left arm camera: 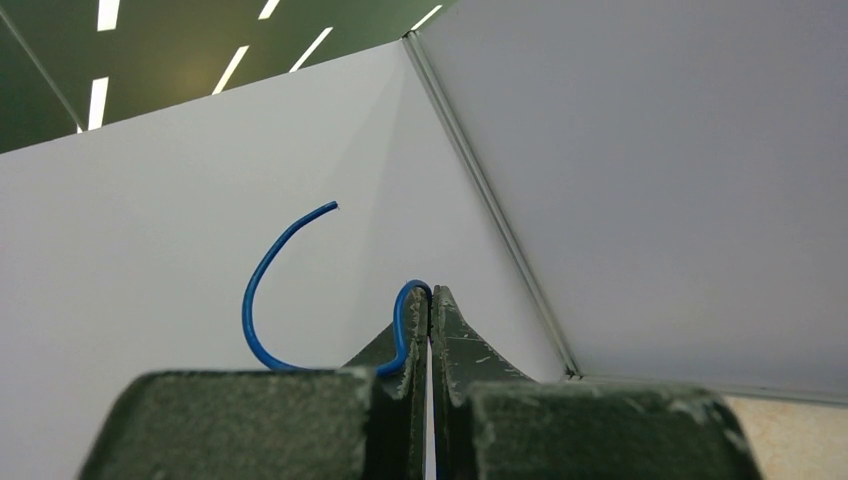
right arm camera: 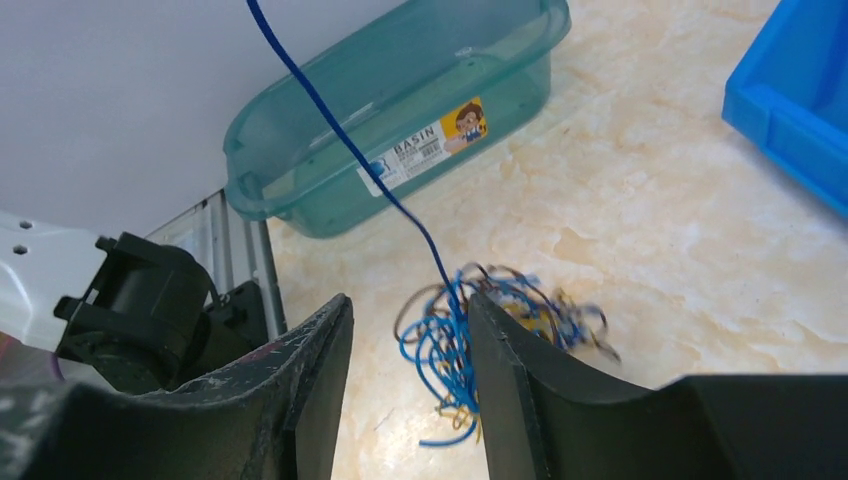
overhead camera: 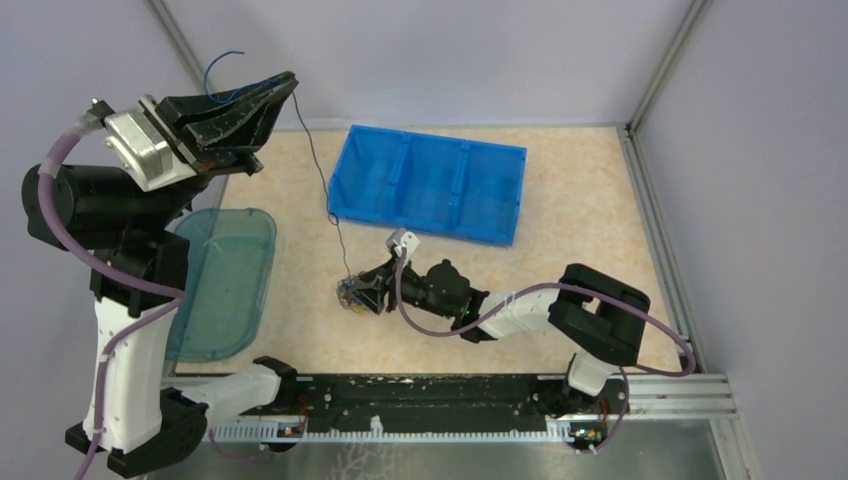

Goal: Untangle the cables
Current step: Untie the cable.

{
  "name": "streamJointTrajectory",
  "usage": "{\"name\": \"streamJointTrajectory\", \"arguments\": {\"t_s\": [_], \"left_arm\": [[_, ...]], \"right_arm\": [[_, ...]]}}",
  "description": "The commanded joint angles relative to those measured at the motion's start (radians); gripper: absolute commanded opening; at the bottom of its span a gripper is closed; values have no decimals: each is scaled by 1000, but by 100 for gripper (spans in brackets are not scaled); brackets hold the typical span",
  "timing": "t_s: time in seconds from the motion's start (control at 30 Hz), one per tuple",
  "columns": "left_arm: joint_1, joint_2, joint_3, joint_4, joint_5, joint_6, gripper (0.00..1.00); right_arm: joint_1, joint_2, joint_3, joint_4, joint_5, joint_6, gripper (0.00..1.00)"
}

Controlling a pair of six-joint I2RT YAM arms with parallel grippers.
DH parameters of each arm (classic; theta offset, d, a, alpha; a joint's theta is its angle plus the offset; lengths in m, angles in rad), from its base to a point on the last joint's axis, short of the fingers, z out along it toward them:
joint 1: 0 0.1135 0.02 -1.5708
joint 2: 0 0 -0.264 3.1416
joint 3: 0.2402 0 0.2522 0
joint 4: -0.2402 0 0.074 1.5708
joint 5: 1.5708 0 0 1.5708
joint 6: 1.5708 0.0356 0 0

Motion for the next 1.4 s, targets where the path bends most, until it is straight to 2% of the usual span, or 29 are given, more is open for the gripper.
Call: {"name": "streamJointTrajectory", "arguments": {"t_s": [0.0,0.13,0.17,0.2,0.27,0.3,0.4,0.5,0.6,0.73,0.87,1.0,1.1,1.17,1.27,1.37], "left_arm": [[-8,-36,-49,-4,6,8,0],[-6,-42,-61,-14,8,12,0],[-7,-43,-61,-16,10,12,0],[-7,-44,-66,-18,13,12,0],[-7,-52,-83,-20,15,12,0],[-7,-58,-93,-25,15,15,0],[-8,-90,-151,-58,-17,30,1],[-7,-152,-283,-99,-61,12,13],[-7,-228,-456,-136,-116,-71,22],[-8,-307,-662,-204,-90,-138,32],[-7,-340,-795,-266,-55,-132,46],[-6,-335,-837,-344,8,-75,68],[-5,-315,-844,-430,63,-47,81],[-4,-298,-843,-490,98,-29,82],[-4,-261,-832,-632,284,74,82],[-4,-245,-841,-689,364,122,84]], "right_arm": [[12,-5,70,46,-11,-42,49],[11,-12,72,30,-7,-61,52],[12,-14,73,27,-9,-68,49],[12,-16,74,23,-13,-71,38],[12,-20,83,3,-12,-84,8],[12,-28,86,-14,-3,-89,0],[11,-84,53,-6,25,-96,0],[11,-154,27,-25,40,-112,0],[11,-207,8,-37,45,-120,0],[12,-256,-21,-25,47,-117,0],[12,-286,-33,-22,40,-108,0],[11,-315,-40,-29,31,-94,0],[10,-345,-48,-36,45,-83,0],[11,-370,-58,-35,50,-74,0],[11,-389,-64,-23,41,-57,0],[12,-396,-58,-25,2,-55,0]]}}
